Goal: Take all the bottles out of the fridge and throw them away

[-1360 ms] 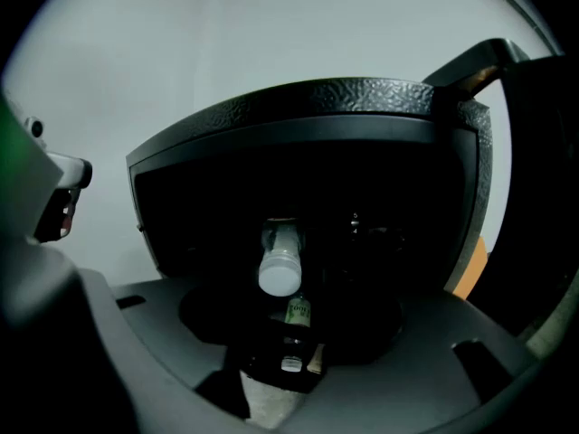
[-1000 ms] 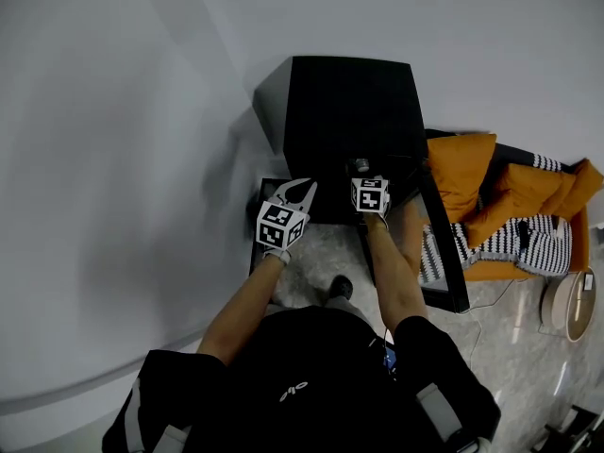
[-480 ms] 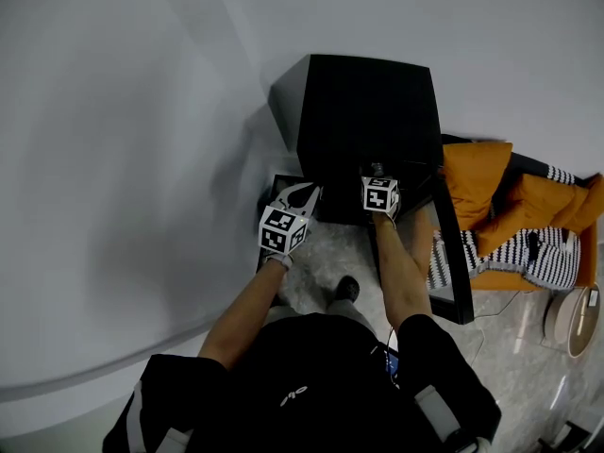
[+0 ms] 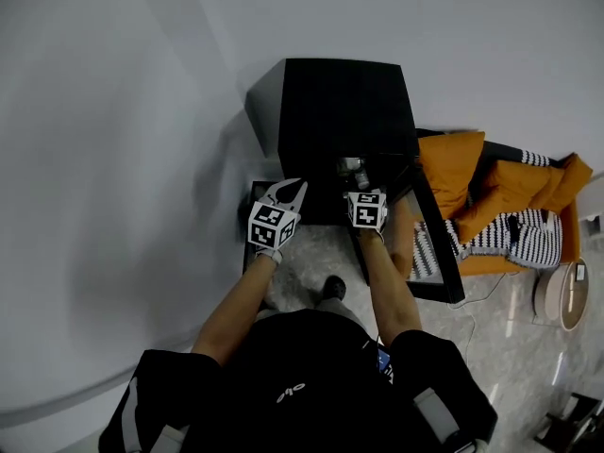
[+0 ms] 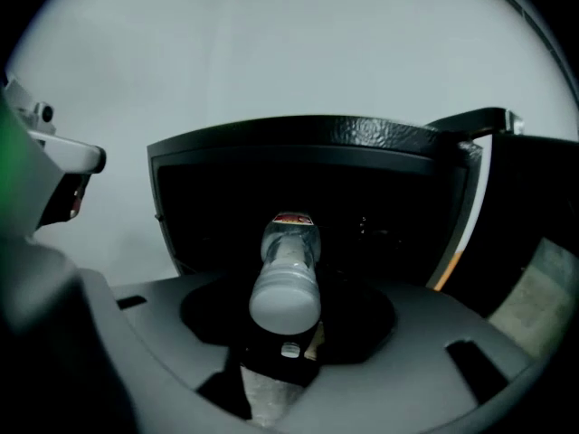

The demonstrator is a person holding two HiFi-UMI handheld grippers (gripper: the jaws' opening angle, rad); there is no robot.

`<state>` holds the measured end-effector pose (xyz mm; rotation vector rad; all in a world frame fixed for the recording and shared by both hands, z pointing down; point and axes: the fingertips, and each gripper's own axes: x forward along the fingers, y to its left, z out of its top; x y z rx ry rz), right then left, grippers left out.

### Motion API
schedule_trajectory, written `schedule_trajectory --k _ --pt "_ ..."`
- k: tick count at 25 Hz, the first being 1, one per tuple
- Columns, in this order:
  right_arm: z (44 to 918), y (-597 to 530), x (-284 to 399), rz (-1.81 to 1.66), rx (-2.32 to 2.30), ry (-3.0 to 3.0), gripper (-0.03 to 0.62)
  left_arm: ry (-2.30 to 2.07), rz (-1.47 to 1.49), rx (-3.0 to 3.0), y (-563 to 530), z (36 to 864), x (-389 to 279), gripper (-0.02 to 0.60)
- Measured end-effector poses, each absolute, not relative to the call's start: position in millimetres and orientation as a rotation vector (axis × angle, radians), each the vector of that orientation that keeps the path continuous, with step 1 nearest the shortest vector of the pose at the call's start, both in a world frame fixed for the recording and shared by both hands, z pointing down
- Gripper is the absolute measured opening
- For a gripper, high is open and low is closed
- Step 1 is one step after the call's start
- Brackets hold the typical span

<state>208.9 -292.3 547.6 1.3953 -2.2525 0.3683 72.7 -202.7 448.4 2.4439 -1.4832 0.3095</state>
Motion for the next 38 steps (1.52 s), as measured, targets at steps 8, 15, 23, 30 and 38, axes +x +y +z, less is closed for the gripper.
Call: schedule_trajectory --k 8,15,23,30,38 --pt "502 -227 237 0.289 1.517 -2.254 0.199 -1.319 0.288 2.577 -199 431 109 0.006" --pt "467 -184 269 0.272 1.681 -2.222 0.199 -1.172 0.281 2.664 -186 424 141 0.006" --pt "445 -157 296 0.261 1.781 -2.182 0.199 -1.051 0.289 2.718 -168 425 168 0.006" --pt "448 -152 297 0.266 1.755 -2.187 0.199 -1.066 0.286 2.713 -161 426 166 0.006" --pt "461 -157 234 0.269 1.579 -2.289 0.199 -1.217 0.285 2.631 -164 434 114 0.006"
